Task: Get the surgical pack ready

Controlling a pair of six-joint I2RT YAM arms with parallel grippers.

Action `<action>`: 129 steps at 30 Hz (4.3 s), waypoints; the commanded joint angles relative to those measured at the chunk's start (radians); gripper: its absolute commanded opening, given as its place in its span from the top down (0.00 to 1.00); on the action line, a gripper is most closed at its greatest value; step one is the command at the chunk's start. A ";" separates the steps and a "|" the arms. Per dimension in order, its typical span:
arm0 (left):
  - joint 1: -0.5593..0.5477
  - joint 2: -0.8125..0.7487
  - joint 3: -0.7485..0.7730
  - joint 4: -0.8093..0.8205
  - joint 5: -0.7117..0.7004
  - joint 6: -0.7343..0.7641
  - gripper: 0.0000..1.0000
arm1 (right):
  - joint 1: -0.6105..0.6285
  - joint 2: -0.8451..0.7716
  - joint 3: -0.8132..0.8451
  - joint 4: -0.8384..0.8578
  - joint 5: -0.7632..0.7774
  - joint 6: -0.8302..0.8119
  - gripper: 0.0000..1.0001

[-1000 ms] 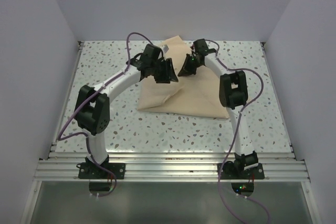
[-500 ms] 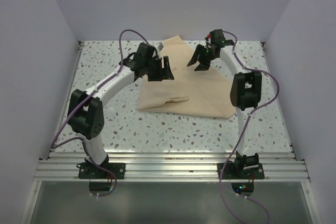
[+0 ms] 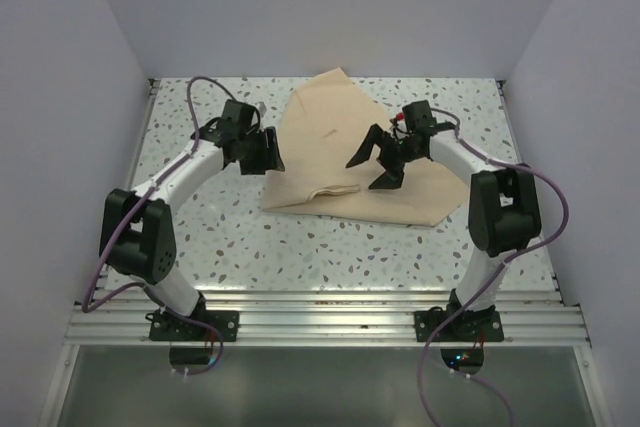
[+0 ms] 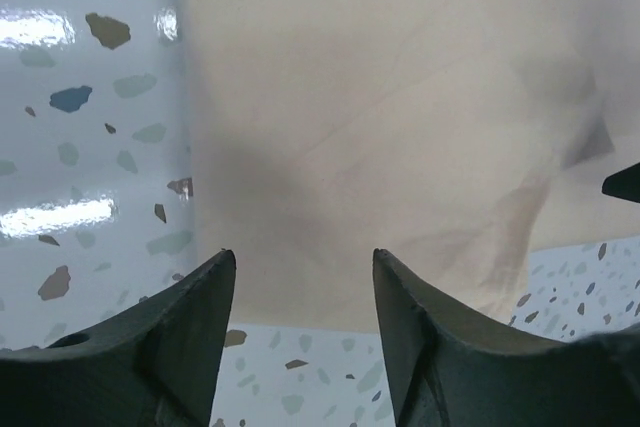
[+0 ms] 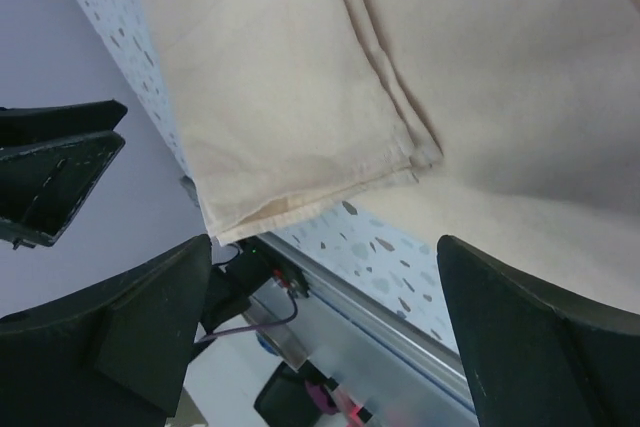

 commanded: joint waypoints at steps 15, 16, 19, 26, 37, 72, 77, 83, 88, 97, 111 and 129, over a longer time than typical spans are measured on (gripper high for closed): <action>-0.005 -0.069 -0.090 0.043 0.116 0.013 0.54 | 0.110 -0.073 -0.198 0.344 0.099 0.435 0.11; -0.003 -0.069 -0.091 0.046 0.121 0.014 0.54 | 0.112 -0.076 -0.205 0.331 0.106 0.443 0.12; -0.003 -0.064 -0.081 0.042 0.127 0.022 0.55 | 0.118 -0.104 -0.220 0.312 0.146 0.448 0.15; -0.005 -0.037 -0.065 0.046 0.153 0.036 0.55 | 0.129 -0.101 -0.263 0.332 0.160 0.474 0.18; -0.005 -0.012 -0.061 0.059 0.197 0.048 0.57 | 0.141 -0.016 -0.183 0.355 0.188 0.481 0.21; -0.033 0.163 -0.039 0.059 0.382 0.083 0.60 | 0.107 0.068 -0.010 0.108 0.286 0.064 0.78; -0.033 0.157 -0.039 0.045 0.365 0.091 0.61 | 0.101 0.059 -0.019 0.071 0.297 0.050 0.77; -0.033 0.157 -0.042 0.036 0.375 0.107 0.61 | 0.095 0.037 0.010 -0.005 0.355 -0.022 0.61; -0.034 0.167 -0.042 0.014 0.391 0.122 0.58 | 0.100 0.037 0.177 -0.145 0.450 -0.198 0.45; -0.037 0.157 -0.012 0.055 0.463 0.082 0.59 | 0.137 0.028 0.193 -0.104 0.289 -0.227 0.01; -0.029 0.157 0.054 0.032 0.300 0.148 0.60 | -0.279 -0.067 0.076 -0.154 0.577 -0.261 0.39; 0.078 0.085 -0.004 0.003 0.191 0.258 0.59 | -0.491 0.008 -0.071 -0.053 0.702 -0.368 0.39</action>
